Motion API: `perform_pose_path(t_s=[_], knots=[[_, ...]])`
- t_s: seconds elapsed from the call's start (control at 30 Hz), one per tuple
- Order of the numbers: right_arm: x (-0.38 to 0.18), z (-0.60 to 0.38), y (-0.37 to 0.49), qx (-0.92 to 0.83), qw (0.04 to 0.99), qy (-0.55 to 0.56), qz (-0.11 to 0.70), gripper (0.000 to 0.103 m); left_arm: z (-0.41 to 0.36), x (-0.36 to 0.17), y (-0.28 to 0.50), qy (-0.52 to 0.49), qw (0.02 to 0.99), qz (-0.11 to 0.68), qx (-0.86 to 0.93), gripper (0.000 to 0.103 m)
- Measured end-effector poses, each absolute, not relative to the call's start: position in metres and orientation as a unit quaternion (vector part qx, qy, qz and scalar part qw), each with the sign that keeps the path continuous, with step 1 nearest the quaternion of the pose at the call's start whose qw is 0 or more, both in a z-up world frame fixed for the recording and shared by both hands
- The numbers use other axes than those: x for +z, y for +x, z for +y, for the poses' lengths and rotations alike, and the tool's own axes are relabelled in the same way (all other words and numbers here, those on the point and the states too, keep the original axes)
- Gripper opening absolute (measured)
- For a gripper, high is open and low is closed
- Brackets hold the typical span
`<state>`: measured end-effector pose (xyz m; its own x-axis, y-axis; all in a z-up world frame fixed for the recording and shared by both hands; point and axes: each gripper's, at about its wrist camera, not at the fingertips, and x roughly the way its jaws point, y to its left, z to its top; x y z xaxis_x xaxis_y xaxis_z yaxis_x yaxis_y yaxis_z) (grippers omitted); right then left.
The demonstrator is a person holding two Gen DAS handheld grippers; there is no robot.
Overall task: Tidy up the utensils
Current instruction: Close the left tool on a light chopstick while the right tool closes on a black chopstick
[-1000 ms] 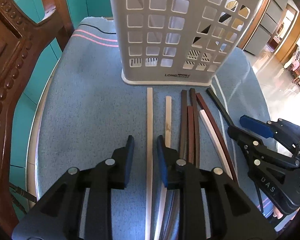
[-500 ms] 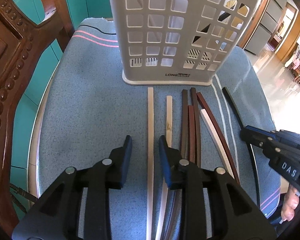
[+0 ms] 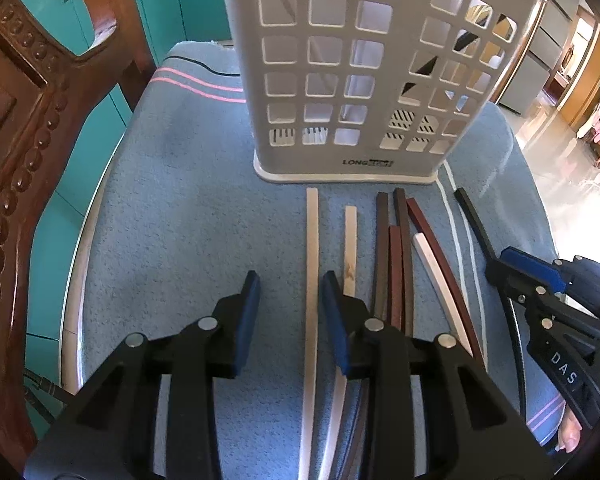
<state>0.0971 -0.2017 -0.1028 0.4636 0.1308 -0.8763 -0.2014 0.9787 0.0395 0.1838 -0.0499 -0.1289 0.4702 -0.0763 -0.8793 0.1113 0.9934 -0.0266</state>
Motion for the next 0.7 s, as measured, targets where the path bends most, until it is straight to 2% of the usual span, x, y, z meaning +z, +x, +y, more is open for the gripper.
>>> perform_pose_path(t_s=[0.7], knots=[[-0.107, -0.198, 0.106, 0.083, 0.867, -0.067, 0.488, 0.030, -0.044, -0.132, 0.193, 0.022, 0.862, 0.505, -0.042, 0.043]])
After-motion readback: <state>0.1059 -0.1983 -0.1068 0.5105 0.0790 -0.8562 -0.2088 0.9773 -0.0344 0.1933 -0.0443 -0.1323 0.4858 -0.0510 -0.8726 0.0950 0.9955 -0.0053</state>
